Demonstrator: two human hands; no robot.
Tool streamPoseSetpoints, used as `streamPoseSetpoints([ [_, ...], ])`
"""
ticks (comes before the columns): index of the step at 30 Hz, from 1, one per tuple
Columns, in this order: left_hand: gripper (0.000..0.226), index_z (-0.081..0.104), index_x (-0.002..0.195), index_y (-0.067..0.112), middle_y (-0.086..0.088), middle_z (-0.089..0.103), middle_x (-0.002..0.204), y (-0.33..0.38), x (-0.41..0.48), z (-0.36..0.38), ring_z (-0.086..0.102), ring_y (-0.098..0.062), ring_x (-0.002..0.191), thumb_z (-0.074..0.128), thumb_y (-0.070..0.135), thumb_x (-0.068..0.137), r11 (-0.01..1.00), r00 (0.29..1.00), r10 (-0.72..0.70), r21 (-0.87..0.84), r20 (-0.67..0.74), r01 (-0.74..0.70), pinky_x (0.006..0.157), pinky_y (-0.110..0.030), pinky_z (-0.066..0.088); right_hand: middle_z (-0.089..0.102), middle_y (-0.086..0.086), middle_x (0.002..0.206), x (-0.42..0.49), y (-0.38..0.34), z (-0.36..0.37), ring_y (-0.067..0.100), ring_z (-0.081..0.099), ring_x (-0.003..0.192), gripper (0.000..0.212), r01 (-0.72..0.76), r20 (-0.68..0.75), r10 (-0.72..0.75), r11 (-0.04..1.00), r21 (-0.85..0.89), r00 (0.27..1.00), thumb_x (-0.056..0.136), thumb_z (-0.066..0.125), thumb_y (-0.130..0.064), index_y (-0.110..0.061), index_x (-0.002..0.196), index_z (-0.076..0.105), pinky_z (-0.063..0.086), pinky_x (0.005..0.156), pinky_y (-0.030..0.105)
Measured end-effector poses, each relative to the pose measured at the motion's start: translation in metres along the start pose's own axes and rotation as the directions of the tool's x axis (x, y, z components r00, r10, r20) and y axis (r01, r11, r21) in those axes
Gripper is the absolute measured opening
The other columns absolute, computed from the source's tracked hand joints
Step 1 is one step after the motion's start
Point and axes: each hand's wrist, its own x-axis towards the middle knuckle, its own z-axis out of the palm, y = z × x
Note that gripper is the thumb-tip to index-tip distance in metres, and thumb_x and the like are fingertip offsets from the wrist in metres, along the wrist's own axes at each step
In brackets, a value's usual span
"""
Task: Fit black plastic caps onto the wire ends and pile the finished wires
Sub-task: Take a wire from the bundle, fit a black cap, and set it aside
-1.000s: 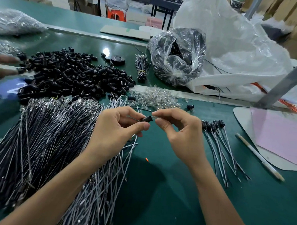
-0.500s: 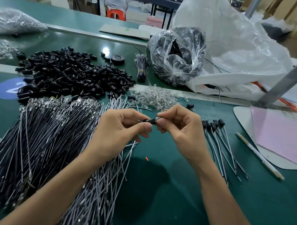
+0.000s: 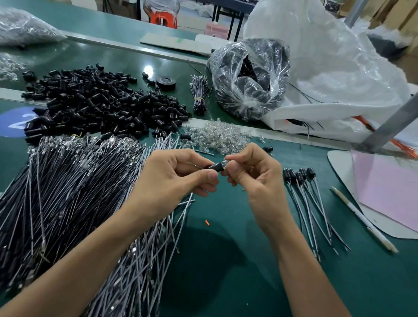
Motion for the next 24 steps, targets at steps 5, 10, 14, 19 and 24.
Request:
streamPoseSetpoints([
  [5, 0.01, 0.068, 0.085, 0.003, -0.013, 0.074, 0.071, -0.002, -0.001, -0.004, 0.073, -0.024, 0.063, 0.07, 0.0, 0.076, 1.0, 1.0, -0.015, -0.024, -0.014, 0.015, 0.059, -0.027, 0.06, 0.065, -0.009, 0.064, -0.001, 0.003, 0.004, 0.002, 0.062, 0.063, 0.011, 0.0, 0.039, 0.001, 1.0, -0.021, 0.999, 0.081, 0.061, 0.001, -0.009, 0.079, 0.056, 0.047, 0.062, 0.015],
  [10, 0.012, 0.07, 0.084, 0.005, -0.013, 0.074, 0.069, -0.003, 0.0, -0.006, 0.072, -0.023, 0.061, 0.074, 0.001, 0.073, 1.0, 1.0, 0.003, 0.026, 0.003, -0.003, 0.058, -0.026, 0.059, 0.064, -0.004, 0.066, -0.003, 0.007, 0.002, 0.001, 0.059, 0.061, 0.012, -0.011, 0.079, 0.015, 0.999, -0.052, 0.997, 0.082, 0.061, 0.006, -0.005, 0.081, 0.058, 0.046, 0.061, 0.014],
  [14, 0.012, 0.071, 0.084, 0.005, -0.011, 0.074, 0.069, -0.006, 0.0, -0.007, 0.072, -0.023, 0.061, 0.073, -0.005, 0.077, 0.995, 0.999, 0.042, 0.086, 0.025, -0.044, 0.059, -0.027, 0.059, 0.065, -0.006, 0.062, -0.003, 0.007, -0.001, 0.003, 0.057, 0.059, 0.017, -0.043, 0.098, 0.046, 0.998, -0.04, 0.994, 0.084, 0.062, 0.009, -0.007, 0.079, 0.058, 0.045, 0.059, 0.015],
  [19, 0.013, 0.072, 0.084, 0.007, -0.01, 0.074, 0.069, -0.008, -0.002, -0.007, 0.071, -0.021, 0.06, 0.072, -0.005, 0.079, 0.985, 0.995, 0.062, 0.158, 0.073, -0.073, 0.061, -0.029, 0.06, 0.065, -0.004, 0.061, -0.003, 0.009, -0.004, 0.006, 0.056, 0.056, 0.028, -0.099, 0.134, 0.104, 0.994, -0.038, 0.986, 0.083, 0.06, 0.02, -0.007, 0.076, 0.061, 0.045, 0.057, 0.017],
  [24, 0.011, 0.073, 0.086, 0.006, -0.008, 0.075, 0.071, -0.006, -0.002, -0.006, 0.071, -0.019, 0.061, 0.072, -0.003, 0.079, 0.99, 0.995, 0.08, 0.109, 0.051, -0.085, 0.059, -0.026, 0.059, 0.07, 0.001, 0.067, -0.001, 0.005, -0.009, 0.01, 0.061, 0.059, 0.009, -0.103, 0.158, 0.087, 0.99, 0.093, 0.984, 0.08, 0.067, 0.001, -0.007, 0.084, 0.068, 0.049, 0.059, 0.019],
])
